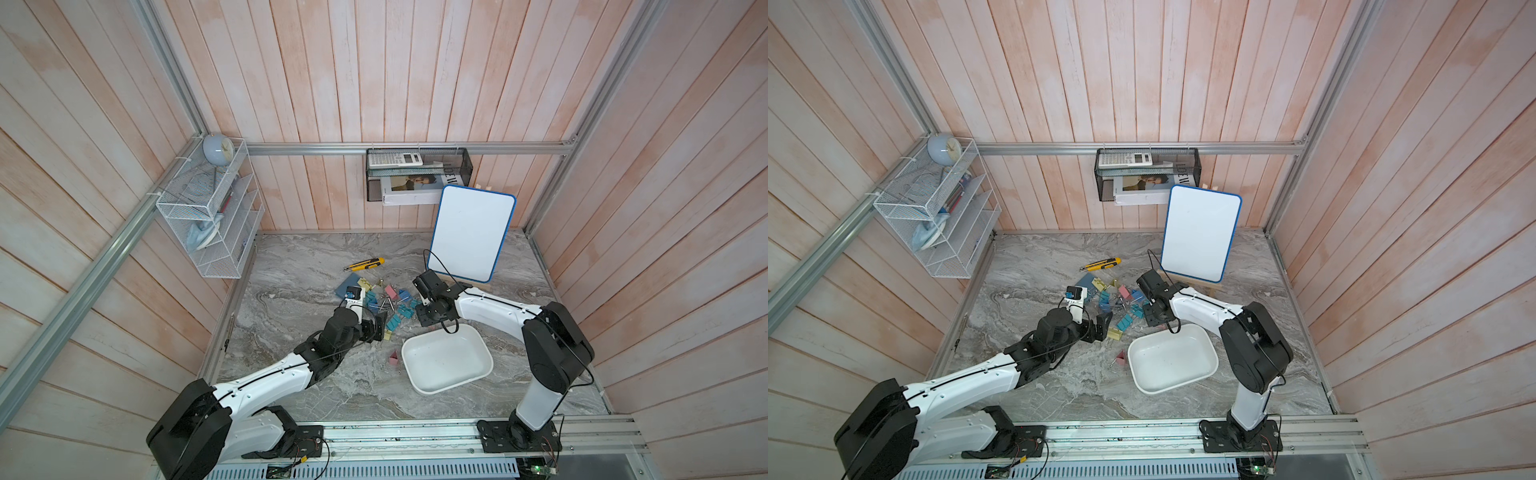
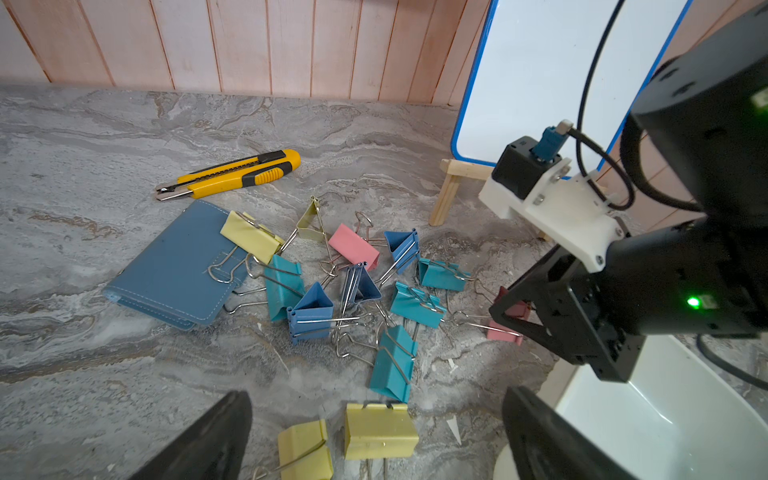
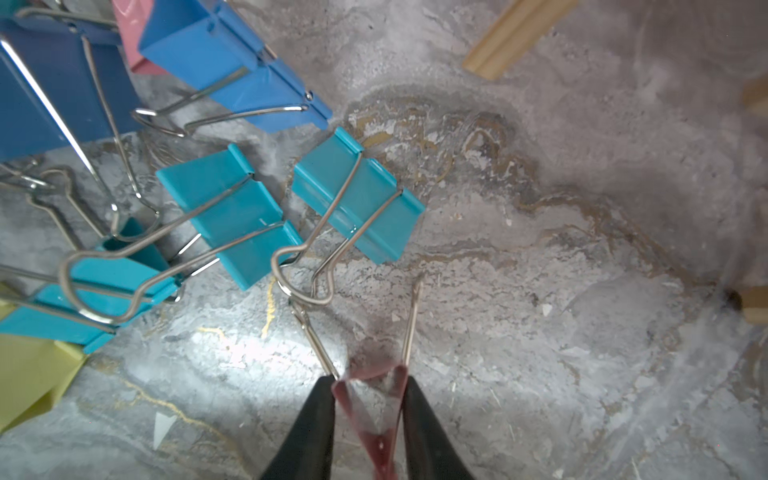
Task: Put the binder clips in the storage box
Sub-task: Pick up the binder clip at the center of the board, then place the binder clip in the storage box.
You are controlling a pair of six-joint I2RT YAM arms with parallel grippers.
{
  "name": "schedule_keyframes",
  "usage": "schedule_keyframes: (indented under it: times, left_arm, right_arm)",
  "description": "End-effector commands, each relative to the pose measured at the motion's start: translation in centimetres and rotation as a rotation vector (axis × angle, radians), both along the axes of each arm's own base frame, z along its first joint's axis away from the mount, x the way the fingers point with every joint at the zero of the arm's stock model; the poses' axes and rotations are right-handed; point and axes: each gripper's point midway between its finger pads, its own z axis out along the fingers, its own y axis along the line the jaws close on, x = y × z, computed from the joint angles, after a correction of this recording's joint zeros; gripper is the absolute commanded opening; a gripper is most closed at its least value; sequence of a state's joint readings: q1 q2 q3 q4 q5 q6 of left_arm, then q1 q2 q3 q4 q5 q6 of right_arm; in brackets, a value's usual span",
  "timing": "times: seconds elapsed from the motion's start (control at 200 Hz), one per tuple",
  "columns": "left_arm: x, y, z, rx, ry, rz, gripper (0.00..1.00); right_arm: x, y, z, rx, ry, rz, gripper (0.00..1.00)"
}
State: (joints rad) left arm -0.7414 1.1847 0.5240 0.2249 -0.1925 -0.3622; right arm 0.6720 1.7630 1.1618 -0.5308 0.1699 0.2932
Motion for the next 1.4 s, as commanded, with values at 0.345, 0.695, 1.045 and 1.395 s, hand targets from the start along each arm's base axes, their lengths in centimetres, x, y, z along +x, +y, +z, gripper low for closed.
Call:
schedule_keyframes:
  times: [0.345,0.695,1.045,1.395]
  left_arm:
    - [0.2,0.4,-0.4,0.017,-0.011,0.014,1.00]
    - [0.2,0.4,-0.5,0.023,-0.010,0.016,1.00]
    - [0.2,0.2,-0.4,0.011,-0.004,0.007,1.00]
    - [0.0,0.5,0.1,-0.002,-0.021,0.018,1.00]
  right_arm:
    - [1.3,-0.2,3.5,0.019,-0.126,-0.018,0.12]
    - [-1.6,0.4,11.7,0.155,-0.321,-0.050,0.09]
    - [-12.9,2.6,11.9,0.357,-0.297,-0.087,0.09]
    - [-14.6,2.4,6.8,0.493,-0.298,-0.249,0.09]
